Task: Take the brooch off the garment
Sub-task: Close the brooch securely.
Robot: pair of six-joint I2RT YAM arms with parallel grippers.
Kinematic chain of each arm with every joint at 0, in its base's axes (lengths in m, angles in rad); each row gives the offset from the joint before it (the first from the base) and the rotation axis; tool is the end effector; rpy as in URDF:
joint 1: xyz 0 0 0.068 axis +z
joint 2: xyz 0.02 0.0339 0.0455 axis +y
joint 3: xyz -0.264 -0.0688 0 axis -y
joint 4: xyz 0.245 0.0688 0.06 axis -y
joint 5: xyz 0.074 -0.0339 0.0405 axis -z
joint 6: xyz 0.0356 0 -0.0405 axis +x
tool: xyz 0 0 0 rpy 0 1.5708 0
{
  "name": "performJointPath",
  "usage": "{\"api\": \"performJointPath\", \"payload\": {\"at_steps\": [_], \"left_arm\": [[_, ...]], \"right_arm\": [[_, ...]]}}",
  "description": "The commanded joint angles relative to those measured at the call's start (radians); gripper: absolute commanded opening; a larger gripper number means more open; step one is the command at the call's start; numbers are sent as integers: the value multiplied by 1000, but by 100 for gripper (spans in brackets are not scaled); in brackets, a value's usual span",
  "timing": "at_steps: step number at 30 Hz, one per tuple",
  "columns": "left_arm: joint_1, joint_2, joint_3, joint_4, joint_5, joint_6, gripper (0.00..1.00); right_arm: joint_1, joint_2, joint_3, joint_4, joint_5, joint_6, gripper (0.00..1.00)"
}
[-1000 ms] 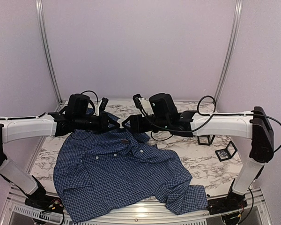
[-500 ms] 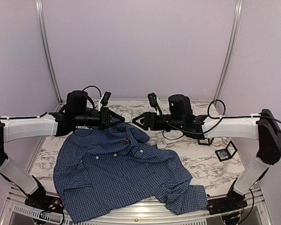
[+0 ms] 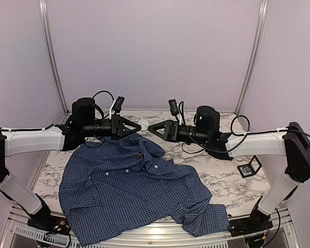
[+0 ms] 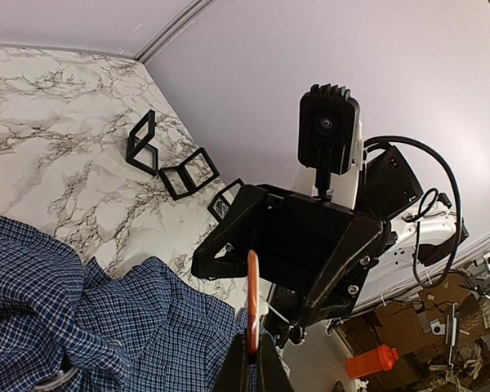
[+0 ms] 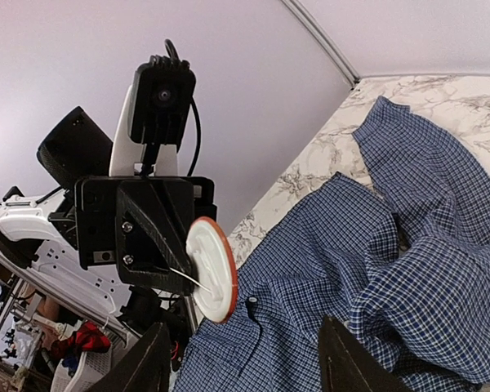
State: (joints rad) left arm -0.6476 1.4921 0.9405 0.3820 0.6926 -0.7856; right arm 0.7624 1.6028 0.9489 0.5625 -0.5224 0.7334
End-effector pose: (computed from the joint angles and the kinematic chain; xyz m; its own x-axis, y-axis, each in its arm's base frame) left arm 0.2569 -0.2228 0.2823 -0.7785 -0.0936 -0.6206 0.5879 0.2375 -0.7733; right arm 0.2508 0.2641 0.2664 -0.6902 0.1430 -0.7093 -0.6674 0.2528 0.7004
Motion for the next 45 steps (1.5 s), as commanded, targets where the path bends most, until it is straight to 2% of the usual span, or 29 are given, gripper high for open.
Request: {"api": "performJointPath", "payload": {"at_steps": [1,16,29,35,45], "left_arm": [[-16,13,-6,57,34,-4,0],[-40,17,-1,78,50,2,0],[-44,25,7,77,50,0,0],[-47,28,12,76,48,-1,0],[-49,33,21,71,49,-2,0]], "right_arm": [[-6,-18,7,93,-46,42,58],[-6,-10,15,133,-74,70,41],[-6,-7,6,159,-104,70,39],[-7,-5,6,161,-109,68,32],[-7,-3,3,159,-123,62,28]]}}
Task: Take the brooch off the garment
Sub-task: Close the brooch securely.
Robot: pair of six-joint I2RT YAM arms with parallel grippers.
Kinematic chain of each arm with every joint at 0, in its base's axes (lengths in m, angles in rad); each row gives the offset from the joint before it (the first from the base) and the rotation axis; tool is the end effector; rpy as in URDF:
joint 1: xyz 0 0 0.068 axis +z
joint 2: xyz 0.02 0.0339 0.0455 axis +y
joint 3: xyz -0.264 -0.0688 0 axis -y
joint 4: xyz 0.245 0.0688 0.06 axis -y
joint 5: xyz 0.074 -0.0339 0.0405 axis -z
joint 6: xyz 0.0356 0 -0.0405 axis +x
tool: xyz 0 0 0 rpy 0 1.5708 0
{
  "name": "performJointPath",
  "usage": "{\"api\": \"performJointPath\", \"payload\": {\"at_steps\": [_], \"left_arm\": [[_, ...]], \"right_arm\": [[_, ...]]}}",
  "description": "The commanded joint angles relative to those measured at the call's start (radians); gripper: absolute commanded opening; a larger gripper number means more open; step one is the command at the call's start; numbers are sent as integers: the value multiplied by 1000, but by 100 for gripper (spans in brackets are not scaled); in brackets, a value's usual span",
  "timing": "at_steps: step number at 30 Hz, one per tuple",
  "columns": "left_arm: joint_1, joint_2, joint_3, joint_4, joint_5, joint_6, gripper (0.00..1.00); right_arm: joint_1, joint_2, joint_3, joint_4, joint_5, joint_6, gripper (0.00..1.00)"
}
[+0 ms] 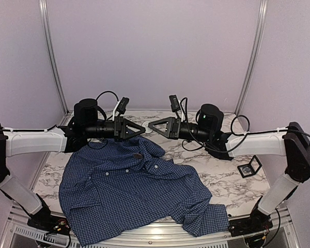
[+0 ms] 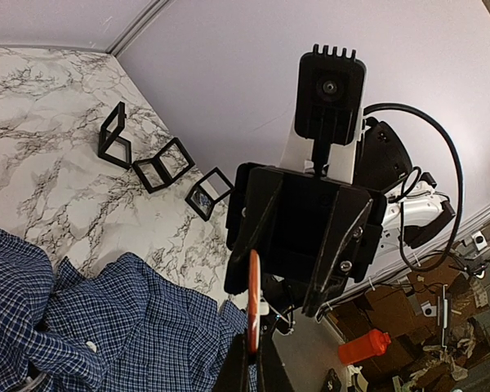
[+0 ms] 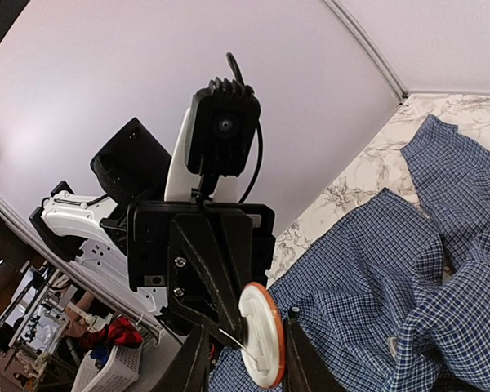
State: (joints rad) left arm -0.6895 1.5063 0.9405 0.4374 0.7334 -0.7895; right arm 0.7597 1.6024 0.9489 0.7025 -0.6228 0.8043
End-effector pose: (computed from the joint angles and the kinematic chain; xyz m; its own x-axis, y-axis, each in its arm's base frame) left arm 0.2484 -0.2357 0.2834 -0.7688 -0.0497 -0.6375 0.6234 0.1641 -0.7645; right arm 0.2483 0.2645 0.2811 -0.6826 0.1586 -0.7134 -0.7066 0.1059 0.6997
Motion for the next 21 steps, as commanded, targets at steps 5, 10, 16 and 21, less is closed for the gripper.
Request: {"api": "performJointPath", "payload": {"at_steps": [5,10,16,21], "left_arm": [[-8,19,23,16,8,0,0],[-12,19,24,14,6,-2,0],[-12,18,27,17,6,-5,0],[-15,19,32,23,10,-10,0]], "right_arm": [[-3,1,5,18,-31,-8,25],[-2,2,4,23,-40,-12,31],[0,0,-1,18,-45,-17,32],[4,-1,-2,14,-44,-19,25]]}}
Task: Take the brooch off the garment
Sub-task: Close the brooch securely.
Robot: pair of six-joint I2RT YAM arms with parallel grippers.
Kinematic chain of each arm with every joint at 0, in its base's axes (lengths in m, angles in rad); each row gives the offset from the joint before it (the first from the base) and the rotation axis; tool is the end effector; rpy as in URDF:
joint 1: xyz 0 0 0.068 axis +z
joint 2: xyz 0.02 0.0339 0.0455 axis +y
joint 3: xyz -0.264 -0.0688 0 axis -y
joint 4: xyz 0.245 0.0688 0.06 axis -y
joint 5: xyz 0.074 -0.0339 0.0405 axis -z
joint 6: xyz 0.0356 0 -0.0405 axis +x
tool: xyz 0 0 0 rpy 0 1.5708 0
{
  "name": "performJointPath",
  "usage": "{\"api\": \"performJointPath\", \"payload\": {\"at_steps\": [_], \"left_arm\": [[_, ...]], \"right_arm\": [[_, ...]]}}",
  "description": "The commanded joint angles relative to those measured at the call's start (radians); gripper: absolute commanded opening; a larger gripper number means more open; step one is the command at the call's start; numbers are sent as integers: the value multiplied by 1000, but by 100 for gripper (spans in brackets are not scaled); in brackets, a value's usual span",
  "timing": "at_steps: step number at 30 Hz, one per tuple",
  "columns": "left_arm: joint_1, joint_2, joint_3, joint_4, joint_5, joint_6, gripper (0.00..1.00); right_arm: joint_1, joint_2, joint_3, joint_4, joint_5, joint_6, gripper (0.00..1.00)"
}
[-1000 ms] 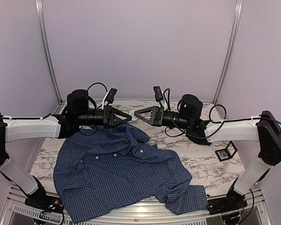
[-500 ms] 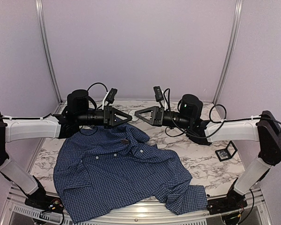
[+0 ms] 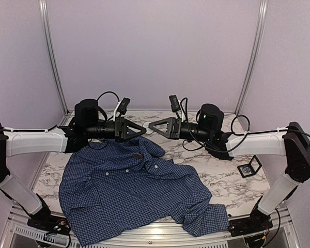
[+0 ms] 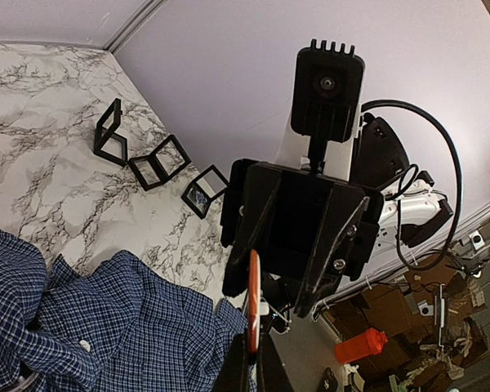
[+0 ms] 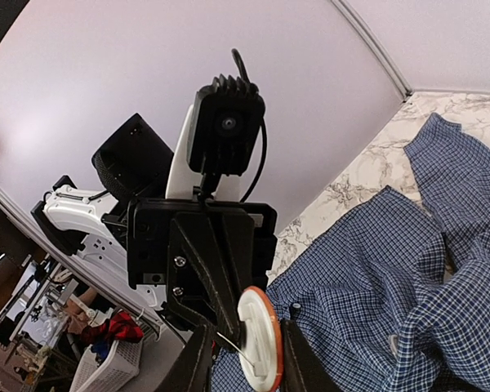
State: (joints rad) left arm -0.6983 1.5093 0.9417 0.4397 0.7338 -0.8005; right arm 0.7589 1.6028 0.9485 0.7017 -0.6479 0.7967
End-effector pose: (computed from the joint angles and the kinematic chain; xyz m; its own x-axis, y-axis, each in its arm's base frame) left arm 0.2468 -0.2383 0.2831 -0.7758 -0.0446 -0.6294 0.6166 0.1576 -0.7713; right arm 0.2476 0.2644 0.2807 -0.6811 0.1399 -0.7187 -0.7139 0.0911 0.6943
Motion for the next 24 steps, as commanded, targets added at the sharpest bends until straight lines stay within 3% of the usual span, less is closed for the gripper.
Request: {"api": "performJointPath", "payload": {"at_steps": [1,14,24], "left_arm": [[-6,15,32,22,10,0,0],[-11,-4,29,19,3,-35,0],[-47,-25,31,14,-17,-45,0]], "right_arm": [[5,-1,-2,15,-19,-13,25],[14,-43,-13,5,-15,-20,26],[32,-88,-12,-32,13,-28,21]]}}
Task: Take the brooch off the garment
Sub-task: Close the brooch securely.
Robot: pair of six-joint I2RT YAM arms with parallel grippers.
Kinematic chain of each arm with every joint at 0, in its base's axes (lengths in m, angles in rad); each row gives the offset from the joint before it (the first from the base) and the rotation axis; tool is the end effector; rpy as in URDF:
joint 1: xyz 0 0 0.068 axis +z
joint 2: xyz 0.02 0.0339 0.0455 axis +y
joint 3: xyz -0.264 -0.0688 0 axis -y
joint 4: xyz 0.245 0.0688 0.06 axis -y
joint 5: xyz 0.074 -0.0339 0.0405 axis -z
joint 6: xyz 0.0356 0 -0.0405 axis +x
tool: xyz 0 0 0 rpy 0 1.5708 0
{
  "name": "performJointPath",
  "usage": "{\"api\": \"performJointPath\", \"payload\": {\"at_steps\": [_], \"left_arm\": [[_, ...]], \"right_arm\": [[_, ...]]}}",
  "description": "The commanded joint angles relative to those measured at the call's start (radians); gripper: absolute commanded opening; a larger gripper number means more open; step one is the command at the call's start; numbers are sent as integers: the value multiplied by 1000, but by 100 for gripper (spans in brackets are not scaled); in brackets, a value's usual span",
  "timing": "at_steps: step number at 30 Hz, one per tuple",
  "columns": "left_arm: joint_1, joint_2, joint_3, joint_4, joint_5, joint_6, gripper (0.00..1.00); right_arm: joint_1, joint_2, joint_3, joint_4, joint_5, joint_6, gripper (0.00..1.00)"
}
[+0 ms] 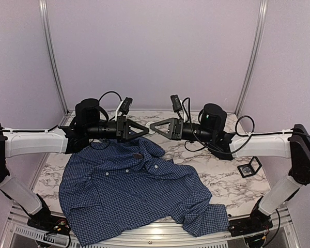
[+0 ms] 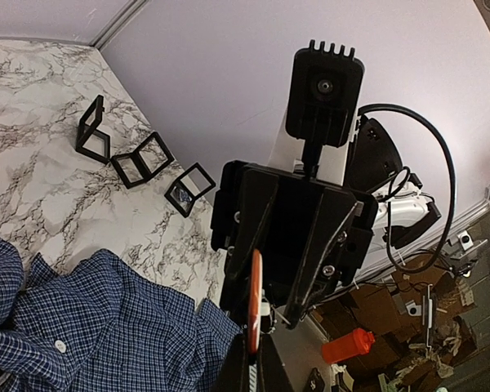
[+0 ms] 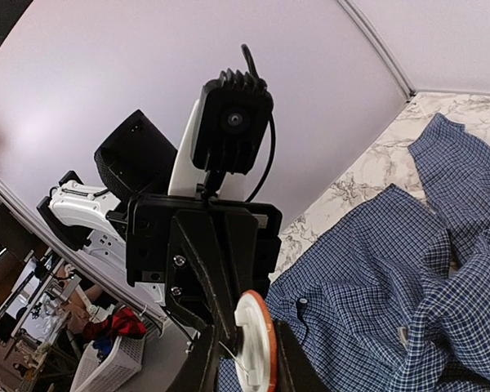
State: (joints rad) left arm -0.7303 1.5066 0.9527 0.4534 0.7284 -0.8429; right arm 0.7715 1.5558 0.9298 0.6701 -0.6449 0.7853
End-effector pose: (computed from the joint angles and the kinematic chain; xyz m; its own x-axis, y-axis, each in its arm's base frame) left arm 0.2398 -0.2465 0.2890 -0.7897 -0.0407 -0.6121 0.6037 0.1259 -0.7872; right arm 0.2375 0.2608 0.2871 -0.6760 0.1308 -0.7252 -0.7208 0.0873 0.6876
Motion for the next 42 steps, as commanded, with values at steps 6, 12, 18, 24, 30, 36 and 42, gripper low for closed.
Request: {"api": "performJointPath", "payload": {"at_steps": [6,12,18,24,30,36,42], "left_arm": [[-23,-36,20,-4,-17,1,0],[-28,-39,21,-2,-20,4,0],[-39,-43,32,-26,-28,33,0],[-49,-46,39,-51,-46,56,0],[-68,-37,1,25,-62,7,0],[-70,-32,-20,59,-74,-16,0],[-70,-34,-22,64,-79,-18,0]], "right_arm": [[26,-61,-1,-7,27,-15,16],[26,-74,-8,-18,44,-14,13],[27,-79,-4,-22,62,-5,10],[26,-91,-7,-26,102,4,8],[26,-78,-8,-11,123,9,8],[22,-78,-20,21,144,27,8],[9,-74,-28,48,147,54,8]]}}
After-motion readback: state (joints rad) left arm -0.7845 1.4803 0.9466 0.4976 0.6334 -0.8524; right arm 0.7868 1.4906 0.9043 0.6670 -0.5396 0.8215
